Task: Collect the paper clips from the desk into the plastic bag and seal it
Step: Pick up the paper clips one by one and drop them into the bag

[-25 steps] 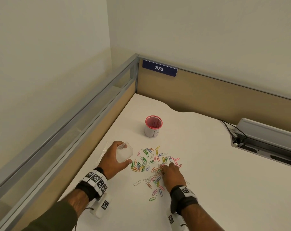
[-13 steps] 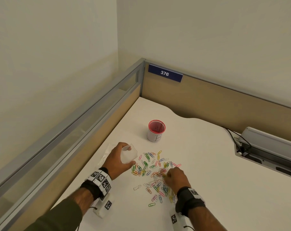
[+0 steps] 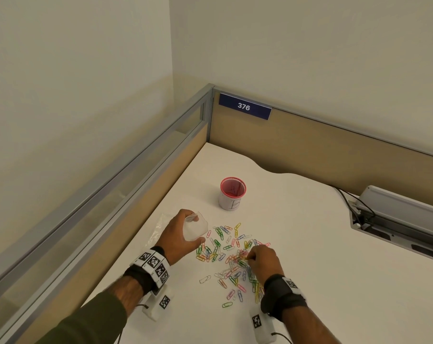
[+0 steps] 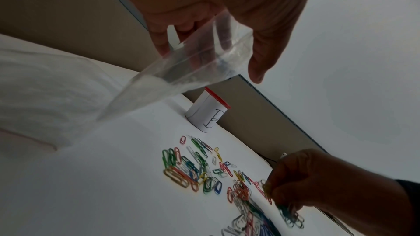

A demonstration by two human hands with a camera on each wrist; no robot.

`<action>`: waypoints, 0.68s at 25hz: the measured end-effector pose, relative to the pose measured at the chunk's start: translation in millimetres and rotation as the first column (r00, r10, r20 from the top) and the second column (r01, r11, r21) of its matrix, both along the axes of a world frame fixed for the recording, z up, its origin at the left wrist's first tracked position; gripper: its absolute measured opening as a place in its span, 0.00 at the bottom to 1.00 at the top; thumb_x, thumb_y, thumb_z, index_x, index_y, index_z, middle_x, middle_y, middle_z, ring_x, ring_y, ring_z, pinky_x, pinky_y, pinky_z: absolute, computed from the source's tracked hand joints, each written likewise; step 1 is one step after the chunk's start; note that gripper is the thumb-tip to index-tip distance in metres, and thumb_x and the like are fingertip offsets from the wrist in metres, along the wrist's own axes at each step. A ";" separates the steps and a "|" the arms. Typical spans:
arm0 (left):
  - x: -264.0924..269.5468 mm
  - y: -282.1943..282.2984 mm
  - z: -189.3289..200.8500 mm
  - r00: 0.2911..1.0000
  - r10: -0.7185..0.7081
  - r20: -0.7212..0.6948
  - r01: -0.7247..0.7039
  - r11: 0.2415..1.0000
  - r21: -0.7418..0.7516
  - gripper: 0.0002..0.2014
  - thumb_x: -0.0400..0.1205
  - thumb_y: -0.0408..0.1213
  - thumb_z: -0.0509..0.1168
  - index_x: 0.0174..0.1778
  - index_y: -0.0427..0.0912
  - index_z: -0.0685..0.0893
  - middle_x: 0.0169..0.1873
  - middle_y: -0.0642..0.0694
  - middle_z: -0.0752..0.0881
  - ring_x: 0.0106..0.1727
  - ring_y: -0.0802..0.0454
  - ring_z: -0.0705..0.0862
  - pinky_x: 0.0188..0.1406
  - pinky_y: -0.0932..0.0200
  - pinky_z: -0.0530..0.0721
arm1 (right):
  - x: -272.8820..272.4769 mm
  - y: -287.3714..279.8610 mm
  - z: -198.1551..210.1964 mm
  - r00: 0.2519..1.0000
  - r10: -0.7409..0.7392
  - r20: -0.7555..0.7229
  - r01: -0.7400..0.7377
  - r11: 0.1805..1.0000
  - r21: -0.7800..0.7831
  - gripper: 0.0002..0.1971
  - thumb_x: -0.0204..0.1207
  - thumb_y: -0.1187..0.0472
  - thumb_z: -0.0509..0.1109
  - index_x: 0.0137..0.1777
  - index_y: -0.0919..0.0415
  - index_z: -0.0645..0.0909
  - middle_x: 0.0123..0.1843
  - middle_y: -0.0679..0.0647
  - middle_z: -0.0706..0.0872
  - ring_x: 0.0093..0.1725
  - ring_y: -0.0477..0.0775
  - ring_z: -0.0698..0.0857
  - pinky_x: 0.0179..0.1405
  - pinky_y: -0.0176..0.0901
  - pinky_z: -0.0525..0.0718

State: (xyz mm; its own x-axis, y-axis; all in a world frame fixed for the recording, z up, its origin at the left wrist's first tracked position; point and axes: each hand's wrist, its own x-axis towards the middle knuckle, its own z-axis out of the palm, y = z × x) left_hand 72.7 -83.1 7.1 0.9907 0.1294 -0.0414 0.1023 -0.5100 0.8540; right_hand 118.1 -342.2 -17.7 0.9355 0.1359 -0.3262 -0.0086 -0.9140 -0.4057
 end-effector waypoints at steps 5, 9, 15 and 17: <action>5.6 -8.5 -1.4 0.999 -0.033 0.000 0.033 0.999 -0.011 0.33 0.72 0.40 0.82 0.67 0.51 0.71 0.65 0.52 0.82 0.69 0.52 0.80 0.69 0.59 0.76 | 6.8 8.4 55.3 0.989 -0.142 0.051 0.109 0.907 0.406 0.05 0.72 0.67 0.75 0.38 0.57 0.87 0.40 0.52 0.90 0.40 0.51 0.87 0.49 0.47 0.89; 9.2 -19.7 -2.1 0.999 -0.046 0.009 0.046 0.999 -0.007 0.33 0.72 0.41 0.82 0.67 0.50 0.71 0.63 0.53 0.82 0.68 0.53 0.80 0.69 0.59 0.77 | 9.7 47.0 92.5 0.967 -0.193 0.164 0.063 0.808 0.585 0.04 0.72 0.67 0.75 0.43 0.58 0.88 0.42 0.51 0.90 0.43 0.49 0.87 0.48 0.39 0.87; 11.5 -33.9 -2.0 0.998 -0.064 -0.004 0.064 0.998 -0.006 0.32 0.73 0.43 0.81 0.68 0.52 0.70 0.62 0.55 0.80 0.65 0.55 0.81 0.65 0.62 0.79 | 0.4 94.6 96.7 0.940 -0.138 0.313 -0.061 0.833 0.550 0.03 0.75 0.64 0.73 0.46 0.57 0.87 0.44 0.50 0.86 0.42 0.42 0.81 0.43 0.23 0.76; 13.0 -34.2 -2.5 0.999 -0.047 0.016 0.047 0.999 -0.024 0.30 0.73 0.42 0.81 0.66 0.52 0.71 0.61 0.54 0.82 0.63 0.55 0.83 0.61 0.64 0.81 | -2.8 97.3 93.0 0.943 -0.094 0.320 -0.087 0.857 0.507 0.03 0.76 0.62 0.72 0.47 0.57 0.86 0.45 0.50 0.85 0.43 0.45 0.81 0.43 0.23 0.75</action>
State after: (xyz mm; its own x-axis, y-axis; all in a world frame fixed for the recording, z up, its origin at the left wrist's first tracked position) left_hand 85.8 -117.4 4.6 0.9962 0.0817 -0.0291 0.0657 -0.4927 0.8677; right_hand 115.3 -244.9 75.3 0.9752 0.1933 0.1079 0.2020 -0.5776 -0.7910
